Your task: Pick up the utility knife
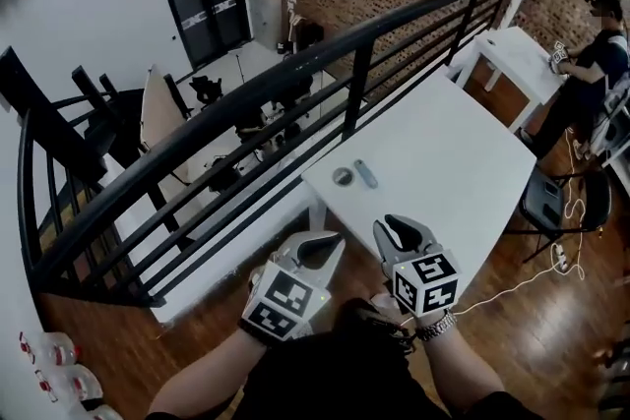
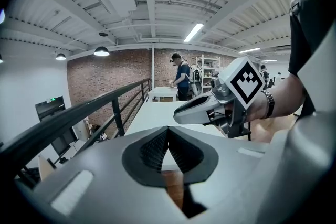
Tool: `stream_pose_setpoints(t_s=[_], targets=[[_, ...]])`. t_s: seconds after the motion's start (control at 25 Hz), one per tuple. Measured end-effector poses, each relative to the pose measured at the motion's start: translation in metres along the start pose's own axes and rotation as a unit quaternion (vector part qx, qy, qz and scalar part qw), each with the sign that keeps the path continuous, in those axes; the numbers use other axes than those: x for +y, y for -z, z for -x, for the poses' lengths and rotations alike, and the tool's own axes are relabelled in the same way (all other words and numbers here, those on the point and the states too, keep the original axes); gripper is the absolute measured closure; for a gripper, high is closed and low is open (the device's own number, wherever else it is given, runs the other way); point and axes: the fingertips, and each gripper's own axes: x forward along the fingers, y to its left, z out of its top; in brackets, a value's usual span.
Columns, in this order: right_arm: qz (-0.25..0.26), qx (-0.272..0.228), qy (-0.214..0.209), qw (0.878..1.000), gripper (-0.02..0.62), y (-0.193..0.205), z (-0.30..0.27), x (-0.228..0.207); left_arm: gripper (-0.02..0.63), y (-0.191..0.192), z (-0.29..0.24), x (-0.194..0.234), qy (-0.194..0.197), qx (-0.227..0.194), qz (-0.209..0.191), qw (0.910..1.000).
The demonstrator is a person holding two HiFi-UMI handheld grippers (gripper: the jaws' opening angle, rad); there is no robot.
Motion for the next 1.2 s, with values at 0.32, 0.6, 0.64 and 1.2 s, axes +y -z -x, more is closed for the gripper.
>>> stream_pose_setpoints(t_s=[0.32, 0.6, 0.64, 1.2], targets=[[0.021, 0.068, 0.038, 0.997, 0.5, 0.032, -0.059, -0.049, 0.589, 0.012, -0.039, 0.041, 0.03, 0.021, 0.007, 0.9993], [0.034, 0.12, 0.02, 0.992, 0.466, 0.059, -0.134, -0.081, 0.589, 0.025, -0.094, 0.089, 0.038, 0.069, 0.007, 0.9968], [0.031, 0.126, 0.017, 0.991, 0.462, 0.062, -0.144, -0.087, 0.589, 0.026, -0.103, 0.094, 0.041, 0.079, 0.007, 0.996], [0.009, 0.204, -0.005, 0.979, 0.416, 0.118, -0.218, -0.122, 0.589, 0.041, -0.178, 0.126, 0.063, 0.159, 0.023, 0.985]])
